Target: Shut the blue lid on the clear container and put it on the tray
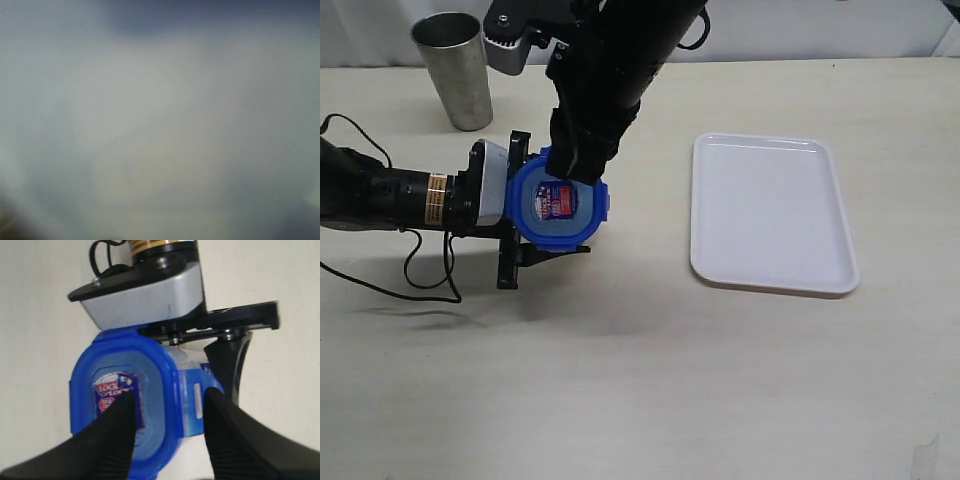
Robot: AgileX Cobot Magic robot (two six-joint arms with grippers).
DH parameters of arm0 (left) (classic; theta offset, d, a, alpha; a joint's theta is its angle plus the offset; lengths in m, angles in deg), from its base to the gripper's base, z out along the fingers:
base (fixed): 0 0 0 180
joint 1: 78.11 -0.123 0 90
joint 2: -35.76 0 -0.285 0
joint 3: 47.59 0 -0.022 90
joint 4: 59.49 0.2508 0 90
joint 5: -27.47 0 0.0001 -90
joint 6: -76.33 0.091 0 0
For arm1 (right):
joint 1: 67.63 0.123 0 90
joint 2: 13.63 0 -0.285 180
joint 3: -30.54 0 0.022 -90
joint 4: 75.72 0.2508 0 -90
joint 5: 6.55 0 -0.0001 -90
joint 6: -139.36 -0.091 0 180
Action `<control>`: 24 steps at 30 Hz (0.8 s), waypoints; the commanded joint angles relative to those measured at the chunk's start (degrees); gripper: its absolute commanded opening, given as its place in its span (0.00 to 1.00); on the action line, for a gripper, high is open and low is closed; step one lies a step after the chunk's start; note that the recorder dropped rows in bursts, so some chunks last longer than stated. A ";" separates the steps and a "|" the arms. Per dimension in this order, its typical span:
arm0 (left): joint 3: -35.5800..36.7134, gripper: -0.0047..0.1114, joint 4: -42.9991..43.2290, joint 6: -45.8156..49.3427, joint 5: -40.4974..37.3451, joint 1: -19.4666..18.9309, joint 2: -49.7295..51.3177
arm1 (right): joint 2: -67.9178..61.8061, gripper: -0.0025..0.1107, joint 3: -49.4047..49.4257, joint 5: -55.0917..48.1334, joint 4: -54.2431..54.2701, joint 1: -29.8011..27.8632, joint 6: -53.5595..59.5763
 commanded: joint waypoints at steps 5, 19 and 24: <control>-0.22 0.04 -0.41 -1.39 1.88 0.13 -0.84 | -0.33 0.39 -0.17 -2.61 1.25 0.07 -0.02; -0.22 0.04 -0.27 -2.01 1.88 0.13 -0.84 | -5.67 0.39 -0.17 -6.61 2.20 0.07 -2.17; -0.22 0.04 -0.38 -2.01 1.88 0.13 -0.84 | -7.32 0.30 -0.17 -7.06 2.00 0.07 -2.30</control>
